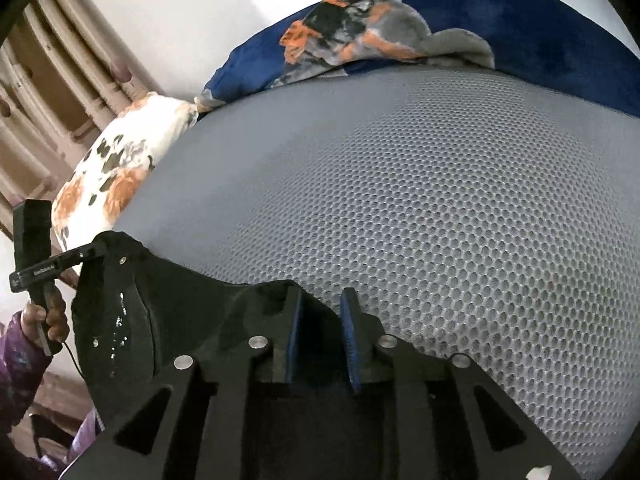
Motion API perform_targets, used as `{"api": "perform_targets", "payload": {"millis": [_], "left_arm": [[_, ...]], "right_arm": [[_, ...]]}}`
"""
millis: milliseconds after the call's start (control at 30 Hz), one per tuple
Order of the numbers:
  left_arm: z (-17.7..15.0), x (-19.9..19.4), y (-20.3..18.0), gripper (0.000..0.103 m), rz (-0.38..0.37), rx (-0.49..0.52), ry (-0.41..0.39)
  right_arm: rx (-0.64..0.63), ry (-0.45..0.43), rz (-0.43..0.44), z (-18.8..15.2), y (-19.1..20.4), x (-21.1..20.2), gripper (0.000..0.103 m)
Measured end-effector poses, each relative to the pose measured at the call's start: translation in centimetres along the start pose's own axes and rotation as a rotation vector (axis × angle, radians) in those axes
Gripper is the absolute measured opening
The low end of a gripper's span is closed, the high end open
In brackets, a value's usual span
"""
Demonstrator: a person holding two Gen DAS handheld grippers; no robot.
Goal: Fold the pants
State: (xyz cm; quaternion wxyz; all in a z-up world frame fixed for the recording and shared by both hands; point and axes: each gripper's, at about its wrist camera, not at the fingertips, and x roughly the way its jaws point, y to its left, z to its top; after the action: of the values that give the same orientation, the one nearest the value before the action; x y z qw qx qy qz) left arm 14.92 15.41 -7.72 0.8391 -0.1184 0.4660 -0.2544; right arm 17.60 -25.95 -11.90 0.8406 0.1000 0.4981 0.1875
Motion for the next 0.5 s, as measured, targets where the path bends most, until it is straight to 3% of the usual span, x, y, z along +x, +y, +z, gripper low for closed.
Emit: {"api": "perform_targets", "payload": {"millis": [133,367,500], "left_arm": [[-0.1,0.8,0.9,0.015,0.009,0.002,0.000],[-2.1,2.4,2.8,0.032,0.000,-0.002,0.023],[-1.7,2.4,2.9,0.032,-0.016,-0.007,0.001]], "right_arm": [[0.003,-0.014,-0.012,-0.2,0.0,-0.3,0.020],[0.017,-0.027,-0.033,-0.3,0.2,-0.9,0.023],[0.055,-0.075,-0.001,-0.7,0.7,-2.8,0.024]]}}
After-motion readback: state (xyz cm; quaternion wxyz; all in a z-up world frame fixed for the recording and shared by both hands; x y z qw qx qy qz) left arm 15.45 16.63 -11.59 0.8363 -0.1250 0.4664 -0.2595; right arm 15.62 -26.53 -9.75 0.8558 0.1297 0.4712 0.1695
